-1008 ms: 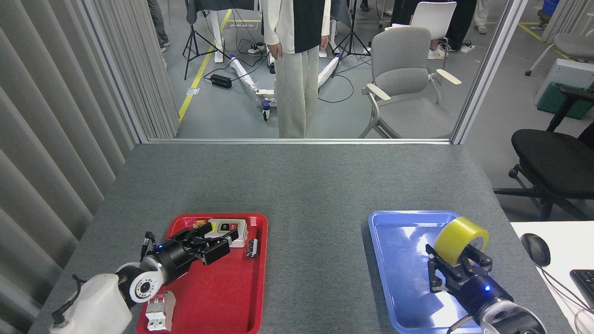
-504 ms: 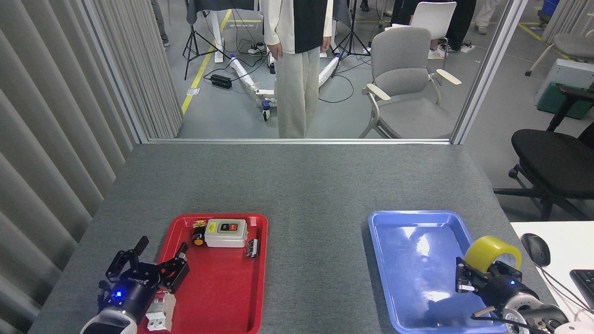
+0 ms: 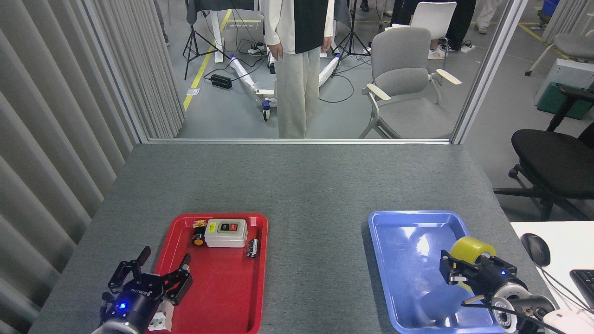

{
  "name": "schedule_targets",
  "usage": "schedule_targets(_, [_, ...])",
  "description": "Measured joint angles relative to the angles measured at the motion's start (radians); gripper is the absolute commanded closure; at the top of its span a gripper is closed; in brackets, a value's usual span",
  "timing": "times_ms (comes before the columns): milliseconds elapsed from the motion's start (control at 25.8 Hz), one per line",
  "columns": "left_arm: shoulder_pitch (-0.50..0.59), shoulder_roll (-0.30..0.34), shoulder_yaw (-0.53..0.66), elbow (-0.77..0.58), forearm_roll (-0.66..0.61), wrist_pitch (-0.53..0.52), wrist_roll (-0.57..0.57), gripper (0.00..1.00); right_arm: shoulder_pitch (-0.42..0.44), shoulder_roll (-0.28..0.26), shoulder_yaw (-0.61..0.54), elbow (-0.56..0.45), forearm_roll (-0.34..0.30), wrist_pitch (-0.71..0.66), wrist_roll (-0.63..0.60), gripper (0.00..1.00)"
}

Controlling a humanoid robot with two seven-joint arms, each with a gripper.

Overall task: Place and move tape with both arms
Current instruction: 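Lower the tape into the blue tray with the right gripper and release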

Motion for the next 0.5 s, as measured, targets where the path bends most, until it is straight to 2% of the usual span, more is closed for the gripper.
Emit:
schedule_targets(388, [-0.009,-0.007,0.000,0.006,0.005,0.008,-0.004,0.00,0.007,-0.005,0.001,0.003,-0.002,0.008,-0.030,0.01])
schedule_targets(504, [-0.011,-0.010,-0.002,0.009,0.009,0.009,-0.004,0.00,0.009,-0.006,0.000,0.020,-0.026,0.007,-0.029,0.01])
